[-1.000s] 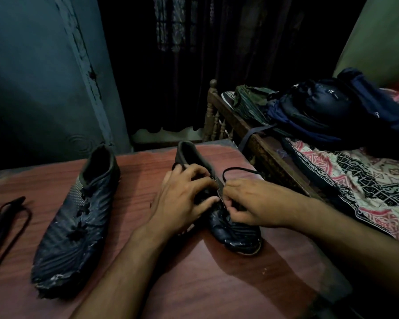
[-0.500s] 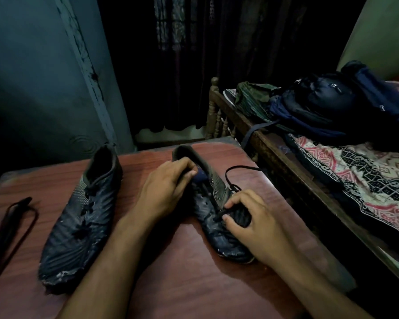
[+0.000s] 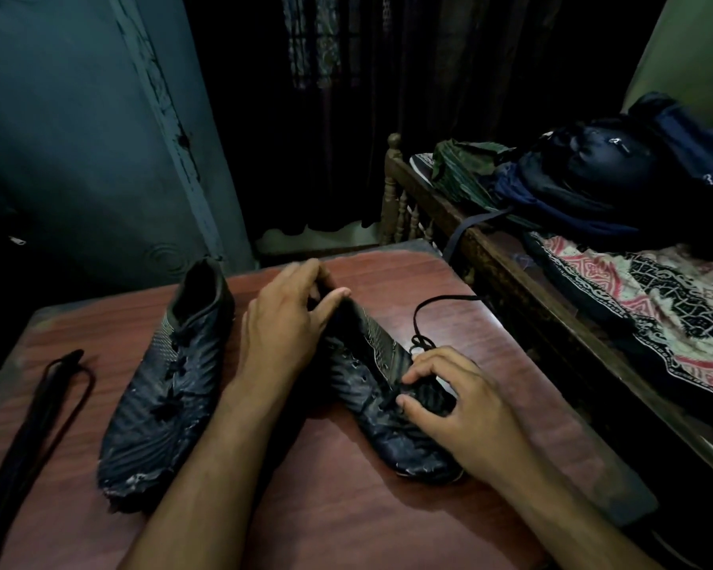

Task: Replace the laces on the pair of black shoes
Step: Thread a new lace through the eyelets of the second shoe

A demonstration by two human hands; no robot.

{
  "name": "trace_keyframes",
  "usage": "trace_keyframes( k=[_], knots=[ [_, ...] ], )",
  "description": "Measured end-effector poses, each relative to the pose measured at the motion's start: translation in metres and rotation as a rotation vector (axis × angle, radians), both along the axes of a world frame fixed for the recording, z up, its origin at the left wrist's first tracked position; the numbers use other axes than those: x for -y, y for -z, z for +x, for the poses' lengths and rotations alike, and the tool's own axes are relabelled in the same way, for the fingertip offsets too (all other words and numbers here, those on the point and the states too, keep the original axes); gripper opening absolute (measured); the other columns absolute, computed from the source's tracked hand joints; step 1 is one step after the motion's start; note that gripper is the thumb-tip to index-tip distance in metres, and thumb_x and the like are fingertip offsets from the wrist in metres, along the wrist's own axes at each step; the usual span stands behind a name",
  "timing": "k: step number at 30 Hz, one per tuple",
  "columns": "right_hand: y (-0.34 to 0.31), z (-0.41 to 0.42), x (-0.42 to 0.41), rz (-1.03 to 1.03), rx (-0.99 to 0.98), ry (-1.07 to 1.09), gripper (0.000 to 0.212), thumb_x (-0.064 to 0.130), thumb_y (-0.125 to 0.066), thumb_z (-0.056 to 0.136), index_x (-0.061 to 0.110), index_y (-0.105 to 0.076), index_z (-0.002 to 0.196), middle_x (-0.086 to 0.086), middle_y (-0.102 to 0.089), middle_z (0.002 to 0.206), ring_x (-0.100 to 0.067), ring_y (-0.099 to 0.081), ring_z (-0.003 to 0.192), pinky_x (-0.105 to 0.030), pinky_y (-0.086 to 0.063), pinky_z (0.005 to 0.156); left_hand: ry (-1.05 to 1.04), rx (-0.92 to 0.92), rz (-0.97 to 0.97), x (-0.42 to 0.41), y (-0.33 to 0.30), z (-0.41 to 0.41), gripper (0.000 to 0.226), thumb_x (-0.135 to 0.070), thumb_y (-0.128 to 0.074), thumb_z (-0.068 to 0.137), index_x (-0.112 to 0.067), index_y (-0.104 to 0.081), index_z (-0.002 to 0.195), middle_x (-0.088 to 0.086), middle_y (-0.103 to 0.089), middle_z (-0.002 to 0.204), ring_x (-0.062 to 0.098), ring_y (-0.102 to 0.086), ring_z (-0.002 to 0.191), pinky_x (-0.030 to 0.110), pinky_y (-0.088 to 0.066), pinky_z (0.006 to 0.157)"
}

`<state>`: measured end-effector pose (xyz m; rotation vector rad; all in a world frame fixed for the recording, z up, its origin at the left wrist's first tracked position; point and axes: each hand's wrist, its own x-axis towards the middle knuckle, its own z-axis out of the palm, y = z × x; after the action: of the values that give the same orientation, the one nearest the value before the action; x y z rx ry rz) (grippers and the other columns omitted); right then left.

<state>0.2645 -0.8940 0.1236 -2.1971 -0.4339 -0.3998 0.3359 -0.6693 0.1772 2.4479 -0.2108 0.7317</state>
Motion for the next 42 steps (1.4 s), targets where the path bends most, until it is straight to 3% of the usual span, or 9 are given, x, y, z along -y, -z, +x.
trace_keyframes(
  k=[4,7,11,15,21,28,32,37,42],
  knots=[
    [0.0,-0.003,0.0,-0.002,-0.011,0.007,0.016,0.038,-0.073,0.081,0.027,-0.067,0.091,0.018,-0.06,0.102,-0.003,-0.061,0.104,-0.021,-0.047,0.092,-0.04,0.047,0.149,-0.002,-0.004,-0.004,0.03,-0.055,-0.071,0.087,-0.03,-0.062,0.1,-0.01,-0.05,0.111,0.02,-0.062,0.085,0.031,-0.045,0.061],
    [0.0,-0.004,-0.002,-0.026,-0.018,0.041,0.021,0.047,-0.065,0.081,0.029,-0.065,0.092,0.019,-0.057,0.102,-0.004,-0.059,0.104,-0.023,-0.047,0.091,-0.025,0.17,0.213,-0.002,-0.01,-0.008,0.024,-0.047,-0.073,0.088,-0.027,-0.068,0.1,-0.005,-0.053,0.111,0.018,-0.06,0.089,0.028,-0.044,0.056],
    [0.001,-0.003,-0.004,-0.052,0.001,0.066,0.021,0.046,-0.063,0.083,0.029,-0.062,0.095,0.019,-0.054,0.101,-0.004,-0.058,0.102,-0.025,-0.048,0.089,0.3,0.296,0.307,0.01,-0.008,-0.008,0.012,-0.032,-0.071,0.092,-0.023,-0.074,0.099,-0.003,-0.063,0.102,0.021,-0.054,0.088,0.039,-0.05,0.068],
    [0.003,-0.001,-0.002,-0.092,0.019,0.067,0.027,0.045,-0.061,0.088,0.034,-0.061,0.112,0.019,-0.052,0.108,-0.006,-0.055,0.108,-0.03,-0.05,0.092,0.526,0.084,0.465,0.02,0.0,-0.007,0.024,-0.047,-0.059,0.092,-0.028,-0.071,0.098,-0.008,-0.063,0.1,0.015,-0.047,0.087,0.042,-0.048,0.075],
    [0.006,0.001,-0.001,-0.072,0.053,0.087,0.015,0.036,-0.071,0.087,0.029,-0.065,0.098,0.017,-0.051,0.102,-0.006,-0.055,0.102,-0.031,-0.05,0.089,0.499,-0.057,0.542,0.012,0.002,-0.013,0.036,-0.06,-0.046,0.088,-0.038,-0.069,0.105,-0.016,-0.057,0.114,0.013,-0.049,0.097,0.038,-0.045,0.078],
    [0.008,0.001,-0.003,-0.069,0.063,0.125,0.016,0.034,-0.075,0.084,0.026,-0.063,0.092,0.018,-0.05,0.098,-0.007,-0.053,0.099,-0.032,-0.049,0.089,0.378,-0.1,0.416,0.02,0.022,-0.053,0.026,-0.043,-0.051,0.091,-0.033,-0.071,0.105,-0.016,-0.058,0.113,0.014,-0.062,0.095,0.04,-0.055,0.072],
    [0.006,-0.001,-0.003,-0.071,0.062,0.112,0.016,0.034,-0.074,0.085,0.026,-0.063,0.091,0.017,-0.051,0.098,-0.006,-0.052,0.1,-0.031,-0.048,0.091,0.188,-0.267,0.346,0.032,0.026,-0.059,0.021,-0.039,-0.06,0.09,-0.039,-0.07,0.109,-0.02,-0.054,0.116,0.008,-0.064,0.097,0.034,-0.053,0.071],
    [0.003,0.0,0.001,-0.025,0.027,0.102,0.017,0.031,-0.078,0.083,0.026,-0.063,0.091,0.019,-0.052,0.097,-0.003,-0.054,0.096,-0.025,-0.047,0.087,0.182,-0.32,-0.128,0.047,0.041,-0.053,0.022,-0.014,-0.076,0.081,-0.035,-0.077,0.087,-0.021,-0.063,0.092,-0.007,-0.061,0.084,0.01,-0.044,0.074],
    [0.0,-0.002,0.003,0.011,0.04,0.102,0.018,0.029,-0.079,0.083,0.026,-0.063,0.091,0.017,-0.057,0.093,-0.003,-0.057,0.089,-0.017,-0.045,0.078,0.169,-0.235,-0.243,0.052,0.046,-0.059,0.021,-0.016,-0.085,0.076,-0.033,-0.075,0.084,-0.018,-0.067,0.089,-0.005,-0.063,0.086,0.01,-0.042,0.074]
  ],
)
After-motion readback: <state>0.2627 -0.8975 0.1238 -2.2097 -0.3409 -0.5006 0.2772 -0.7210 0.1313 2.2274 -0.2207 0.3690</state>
